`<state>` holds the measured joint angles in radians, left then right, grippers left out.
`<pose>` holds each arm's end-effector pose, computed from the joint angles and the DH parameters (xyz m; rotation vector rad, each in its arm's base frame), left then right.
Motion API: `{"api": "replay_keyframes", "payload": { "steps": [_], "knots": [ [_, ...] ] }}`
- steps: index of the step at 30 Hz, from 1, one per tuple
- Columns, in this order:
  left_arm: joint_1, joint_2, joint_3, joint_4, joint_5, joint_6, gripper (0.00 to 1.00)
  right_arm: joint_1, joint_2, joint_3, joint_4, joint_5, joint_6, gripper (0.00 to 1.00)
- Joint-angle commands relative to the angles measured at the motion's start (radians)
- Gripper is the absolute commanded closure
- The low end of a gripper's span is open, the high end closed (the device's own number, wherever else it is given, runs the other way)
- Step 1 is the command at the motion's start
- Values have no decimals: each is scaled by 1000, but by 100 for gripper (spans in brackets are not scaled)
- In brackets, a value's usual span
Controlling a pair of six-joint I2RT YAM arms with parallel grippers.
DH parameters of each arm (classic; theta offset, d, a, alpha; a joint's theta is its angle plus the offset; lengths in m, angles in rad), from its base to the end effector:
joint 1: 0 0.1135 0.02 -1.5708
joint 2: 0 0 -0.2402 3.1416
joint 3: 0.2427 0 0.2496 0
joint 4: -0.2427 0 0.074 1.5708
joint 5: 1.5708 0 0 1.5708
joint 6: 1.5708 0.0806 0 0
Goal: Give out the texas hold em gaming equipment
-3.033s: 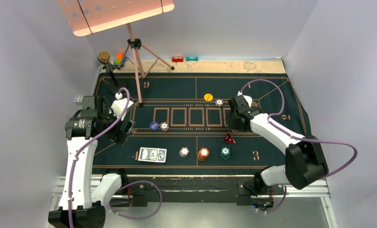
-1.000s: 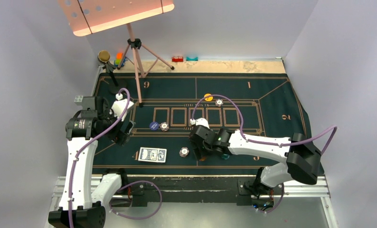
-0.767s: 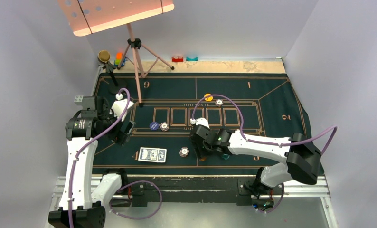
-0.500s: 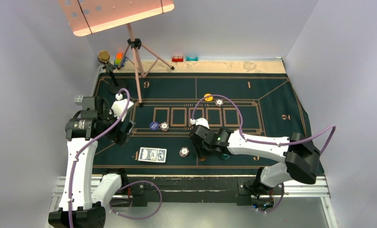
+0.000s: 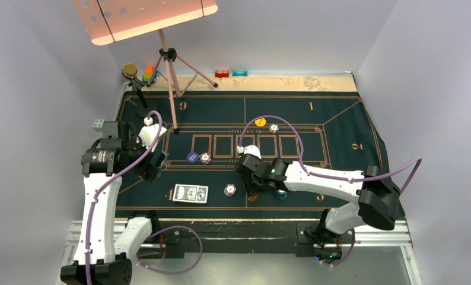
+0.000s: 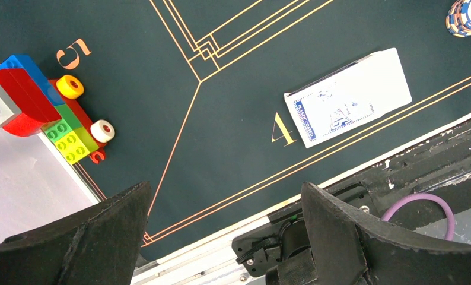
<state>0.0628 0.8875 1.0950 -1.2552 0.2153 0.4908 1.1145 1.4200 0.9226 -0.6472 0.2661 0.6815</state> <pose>0.1701 -0.0066 0.2761 0.6210 2.5060 -0.0795 0.1460 0.2494 0.1499 -0.4966 2.6168 0.2285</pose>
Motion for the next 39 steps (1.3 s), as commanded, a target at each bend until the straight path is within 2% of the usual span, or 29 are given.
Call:
{"api": "replay_keyframes", "payload": {
  "steps": [1, 4, 8, 14, 20, 26, 31, 36, 39],
  "knots": [
    [-6, -6, 18, 11, 1, 6, 0, -7, -43, 146, -39, 46, -11, 86],
    [-6, -4, 20, 14, 2, 5, 0, -60, -13, 228, -13, 21, -62, 93],
    [-5, -3, 14, 16, 7, 5, 0, -133, 98, 358, 24, -7, -146, 94],
    [-6, 6, 1, 30, 17, -3, 0, -173, 415, 649, 41, -16, -253, 95],
    [-6, 0, -13, 31, 25, -3, 0, -199, 712, 927, 45, -28, -278, 97],
    [-5, -9, -27, 40, 12, 7, 0, -216, 877, 1114, 38, -47, -285, 97],
    [-6, -7, -32, 46, 1, 14, 0, -217, 953, 1190, 32, -70, -281, 97],
    [-5, -9, -38, 46, 3, 18, 0, -219, 997, 1215, 16, -102, -279, 90],
    [-6, -13, -42, 45, 4, 19, 0, -219, 995, 1192, 23, -124, -272, 73]
  ]
}}
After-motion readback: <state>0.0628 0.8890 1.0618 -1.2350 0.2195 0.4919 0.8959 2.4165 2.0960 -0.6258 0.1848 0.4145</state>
